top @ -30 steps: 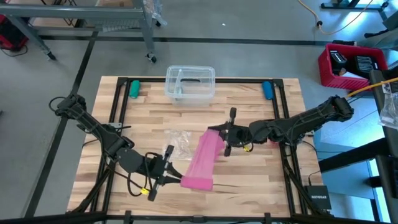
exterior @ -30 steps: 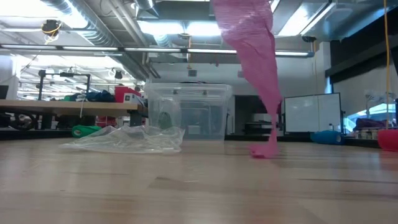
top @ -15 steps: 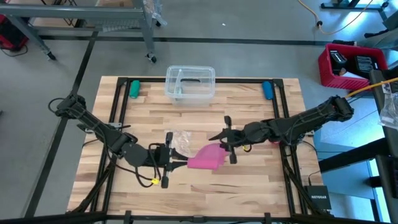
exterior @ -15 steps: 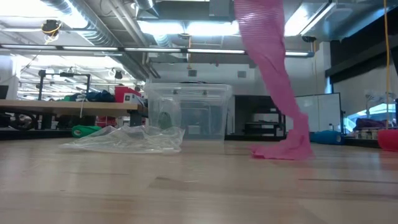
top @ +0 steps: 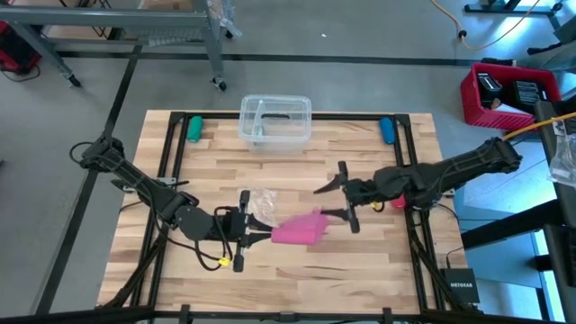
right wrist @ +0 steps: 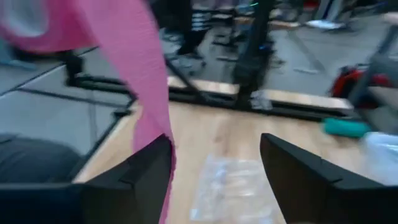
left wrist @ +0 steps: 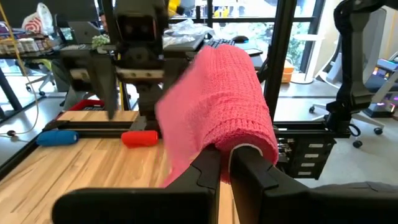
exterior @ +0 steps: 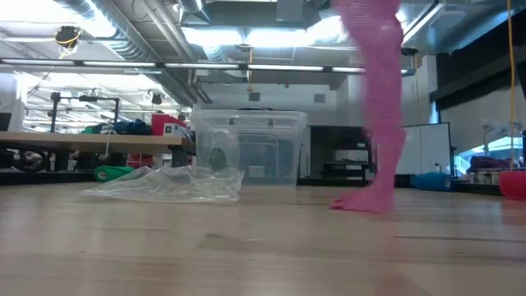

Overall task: Roll bandage
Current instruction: Roll the pink bandage

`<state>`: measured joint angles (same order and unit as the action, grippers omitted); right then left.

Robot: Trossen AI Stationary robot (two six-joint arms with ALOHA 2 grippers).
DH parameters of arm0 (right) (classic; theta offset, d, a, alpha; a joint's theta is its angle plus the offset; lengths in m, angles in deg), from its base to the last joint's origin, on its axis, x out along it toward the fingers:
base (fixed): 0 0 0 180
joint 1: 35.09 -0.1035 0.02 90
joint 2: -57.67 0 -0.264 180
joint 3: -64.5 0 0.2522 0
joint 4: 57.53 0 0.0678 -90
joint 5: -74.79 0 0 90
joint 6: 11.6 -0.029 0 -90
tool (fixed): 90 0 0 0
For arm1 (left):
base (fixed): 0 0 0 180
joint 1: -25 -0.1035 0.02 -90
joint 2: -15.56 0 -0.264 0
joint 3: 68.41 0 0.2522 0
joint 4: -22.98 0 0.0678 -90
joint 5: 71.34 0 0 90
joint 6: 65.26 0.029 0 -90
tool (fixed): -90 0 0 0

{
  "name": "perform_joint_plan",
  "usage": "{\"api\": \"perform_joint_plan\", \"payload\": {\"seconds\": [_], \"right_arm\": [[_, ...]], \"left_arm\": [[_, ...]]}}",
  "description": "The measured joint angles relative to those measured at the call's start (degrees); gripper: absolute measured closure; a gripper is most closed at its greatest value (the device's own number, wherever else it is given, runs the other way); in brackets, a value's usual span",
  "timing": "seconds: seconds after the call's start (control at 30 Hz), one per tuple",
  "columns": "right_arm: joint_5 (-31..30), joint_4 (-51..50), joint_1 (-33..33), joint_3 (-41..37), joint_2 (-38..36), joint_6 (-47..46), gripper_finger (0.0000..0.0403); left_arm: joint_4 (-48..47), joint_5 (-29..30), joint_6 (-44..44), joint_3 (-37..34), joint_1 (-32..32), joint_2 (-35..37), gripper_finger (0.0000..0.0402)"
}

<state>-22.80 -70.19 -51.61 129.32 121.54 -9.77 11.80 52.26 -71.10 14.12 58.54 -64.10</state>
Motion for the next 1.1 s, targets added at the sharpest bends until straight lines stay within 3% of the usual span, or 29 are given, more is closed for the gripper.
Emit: {"api": "perform_joint_plan", "payload": {"seconds": [0.13, 0.23, 0.37, 0.47, 0.63, 0.8, 1.1], "right_arm": [[-1.9, 1.6, 0.1, 0.1, 0.0, 3.7, 0.0155], [-1.9, -3.6, -0.7, 3.0, -1.1, 5.7, 0.0155], [-3.4, -9.2, -4.4, 8.9, -2.2, 5.6, 0.0155], [-8.4, -10.0, -8.4, 10.7, -1.3, 5.6, 0.0155], [-15.6, -9.4, -12.4, 11.2, 1.1, 6.1, 0.0155], [-17.4, -0.9, -14.0, 11.2, 5.2, 7.4, 0.0155], [-17.6, 2.1, -14.3, 11.2, 8.1, 9.0, 0.0155]], "left_arm": [[0.0, 0.0, -0.1, 0.0, 0.0, 0.0, 0.0386], [-0.4, 0.1, -0.1, 0.0, 0.0, 0.0, 0.0386], [-0.4, 0.1, -0.1, 0.0, -0.1, 0.0, 0.0386], [-0.6, 0.3, -0.2, 0.0, -0.3, 0.0, 0.0386], [-0.6, 0.4, -0.3, 0.0, -0.3, 0.0, 0.0386], [-0.5, 0.4, -0.6, 0.0, -0.3, 0.0, 0.0386], [-0.7, 0.4, -0.3, 0.0, -0.3, 0.0, 0.0386]]}}
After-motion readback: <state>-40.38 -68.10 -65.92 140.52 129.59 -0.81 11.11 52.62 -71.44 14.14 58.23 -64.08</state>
